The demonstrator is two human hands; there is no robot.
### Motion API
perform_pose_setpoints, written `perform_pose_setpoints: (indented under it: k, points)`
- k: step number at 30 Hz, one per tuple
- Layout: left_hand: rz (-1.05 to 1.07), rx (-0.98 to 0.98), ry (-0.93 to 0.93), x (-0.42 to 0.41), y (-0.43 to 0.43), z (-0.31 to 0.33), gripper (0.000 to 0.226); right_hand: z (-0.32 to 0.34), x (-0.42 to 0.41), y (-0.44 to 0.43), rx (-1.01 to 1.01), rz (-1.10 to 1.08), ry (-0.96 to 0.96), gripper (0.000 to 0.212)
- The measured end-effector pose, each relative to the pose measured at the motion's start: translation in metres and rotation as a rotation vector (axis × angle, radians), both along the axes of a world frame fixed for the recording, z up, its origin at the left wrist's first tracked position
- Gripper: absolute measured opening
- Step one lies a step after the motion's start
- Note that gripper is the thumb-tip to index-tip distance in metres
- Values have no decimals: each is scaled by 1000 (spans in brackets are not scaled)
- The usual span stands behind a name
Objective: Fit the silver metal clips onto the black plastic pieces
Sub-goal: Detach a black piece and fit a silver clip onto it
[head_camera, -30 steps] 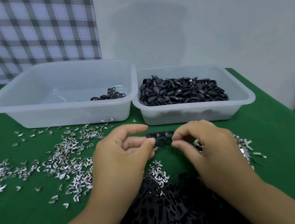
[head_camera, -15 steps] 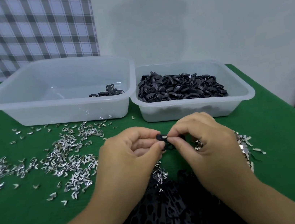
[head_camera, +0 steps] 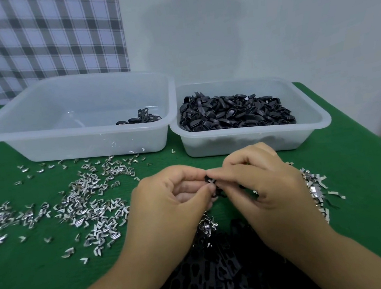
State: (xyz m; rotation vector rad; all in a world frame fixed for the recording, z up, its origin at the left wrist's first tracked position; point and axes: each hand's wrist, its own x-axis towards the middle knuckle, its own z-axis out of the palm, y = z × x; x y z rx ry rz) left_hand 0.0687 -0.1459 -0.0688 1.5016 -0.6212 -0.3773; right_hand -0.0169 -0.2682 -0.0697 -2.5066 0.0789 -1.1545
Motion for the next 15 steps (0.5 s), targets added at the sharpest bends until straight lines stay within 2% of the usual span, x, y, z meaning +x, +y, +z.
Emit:
perform_pose_setpoints:
  k: [8, 11, 15]
  points:
    - [-8, 4, -14, 1, 1, -1, 27, -2, 2, -3, -58, -30, -2, 5]
    - [17, 51, -128, -1, 1, -3, 32, -2, 3, -2, 11, -22, -7, 3]
    - [53, 86, -283, -2, 2, -3, 28, -2, 3, -3, 79, -5, -2, 2]
